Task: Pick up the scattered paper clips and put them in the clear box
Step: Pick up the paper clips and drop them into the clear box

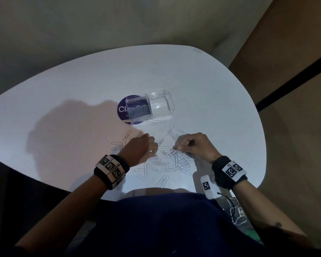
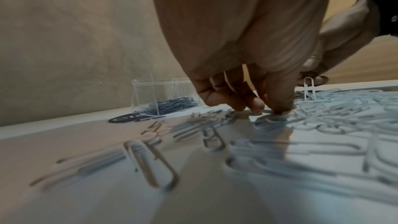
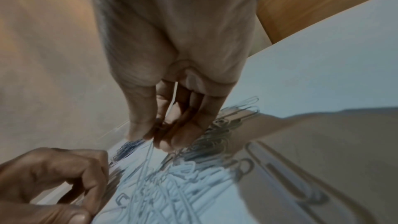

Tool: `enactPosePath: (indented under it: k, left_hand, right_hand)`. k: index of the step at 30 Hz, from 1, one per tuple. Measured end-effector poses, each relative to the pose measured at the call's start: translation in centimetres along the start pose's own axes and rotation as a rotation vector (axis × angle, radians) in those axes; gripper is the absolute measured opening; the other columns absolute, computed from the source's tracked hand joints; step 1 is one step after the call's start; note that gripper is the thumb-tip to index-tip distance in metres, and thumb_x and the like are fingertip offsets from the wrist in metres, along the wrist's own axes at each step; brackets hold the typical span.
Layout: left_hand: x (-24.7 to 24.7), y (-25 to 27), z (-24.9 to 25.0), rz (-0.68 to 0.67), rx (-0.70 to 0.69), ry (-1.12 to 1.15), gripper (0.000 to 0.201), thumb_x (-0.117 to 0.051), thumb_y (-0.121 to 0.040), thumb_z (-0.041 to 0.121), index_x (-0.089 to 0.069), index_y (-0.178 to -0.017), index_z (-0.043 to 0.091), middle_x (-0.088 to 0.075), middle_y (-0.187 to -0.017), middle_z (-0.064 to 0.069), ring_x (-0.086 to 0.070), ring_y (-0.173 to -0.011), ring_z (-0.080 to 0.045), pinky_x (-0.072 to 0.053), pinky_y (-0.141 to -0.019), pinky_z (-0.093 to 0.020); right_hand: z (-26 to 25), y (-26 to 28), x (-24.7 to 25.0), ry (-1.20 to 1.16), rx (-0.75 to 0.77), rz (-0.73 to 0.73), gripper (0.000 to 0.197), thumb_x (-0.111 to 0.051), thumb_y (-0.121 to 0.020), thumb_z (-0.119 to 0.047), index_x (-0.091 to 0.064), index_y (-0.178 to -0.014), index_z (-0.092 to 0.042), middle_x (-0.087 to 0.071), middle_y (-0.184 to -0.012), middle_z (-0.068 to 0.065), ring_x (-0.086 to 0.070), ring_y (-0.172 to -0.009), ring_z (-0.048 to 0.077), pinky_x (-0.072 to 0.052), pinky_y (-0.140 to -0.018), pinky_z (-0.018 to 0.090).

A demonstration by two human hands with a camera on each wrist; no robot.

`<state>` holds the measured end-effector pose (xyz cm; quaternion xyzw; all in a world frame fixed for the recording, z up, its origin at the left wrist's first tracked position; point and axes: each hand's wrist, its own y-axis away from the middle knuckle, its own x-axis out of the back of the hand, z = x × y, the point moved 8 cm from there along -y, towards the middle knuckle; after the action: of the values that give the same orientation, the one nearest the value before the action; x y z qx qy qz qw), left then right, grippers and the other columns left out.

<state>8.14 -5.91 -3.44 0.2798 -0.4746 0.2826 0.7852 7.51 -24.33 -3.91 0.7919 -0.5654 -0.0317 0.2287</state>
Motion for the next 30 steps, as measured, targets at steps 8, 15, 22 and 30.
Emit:
enactPosePath:
  k: [8,15,22,30]
  left_hand:
    - [-0.8,0.5,-0.2,0.002,-0.002,0.016,0.011,-0.06,-0.086,0.021,-0.059,-0.079,0.013,-0.052,-0.081,0.001,-0.046,-0.082,-0.015,-0.047,-0.06,-0.036]
    - [-0.1,0.8,0.1,0.096,0.014,-0.1,0.01,-0.06,-0.084,0.014,-0.058,-0.074,0.013,-0.052,-0.076,0.001,-0.049,-0.078,-0.018,-0.048,-0.052,-0.036]
    - [-0.8,0.9,-0.1,0.022,0.146,-0.001,0.009,-0.061,-0.079,0.017,-0.058,-0.079,0.009,-0.057,-0.083,-0.002,-0.049,-0.087,-0.018,-0.048,-0.059,-0.038]
    - [0.0,1.1,-2.0,0.118,0.299,0.563,0.013,-0.072,-0.072,0.013,-0.059,-0.073,0.014,-0.066,-0.075,0.0,-0.059,-0.071,-0.012,-0.046,-0.066,-0.029]
  right_hand:
    - [-0.1,-0.3,0.7,-0.089,-0.047,0.127,0.011,-0.083,-0.076,-0.011,-0.073,-0.072,-0.013,-0.07,-0.085,0.024,-0.055,-0.065,0.025,-0.046,-0.061,0.032]
    - [-1.3,-1.8,-1.6,0.758,0.185,0.011,0.011,-0.072,-0.077,-0.018,-0.065,-0.076,-0.027,-0.063,-0.081,-0.011,-0.058,-0.075,0.014,-0.05,-0.071,0.032]
    - [-1.4,-2.0,-2.4,0.806,0.189,-0.084,0.022,-0.063,-0.074,-0.009,-0.05,-0.064,-0.022,-0.059,-0.075,-0.012,-0.053,-0.07,0.013,-0.041,-0.064,0.028]
    - [0.5,-1.3,0.1,-0.202,-0.022,0.032,0.013,-0.073,-0.08,0.007,-0.07,-0.073,-0.003,-0.069,-0.072,0.009,-0.056,-0.068,0.026,-0.039,-0.064,0.038]
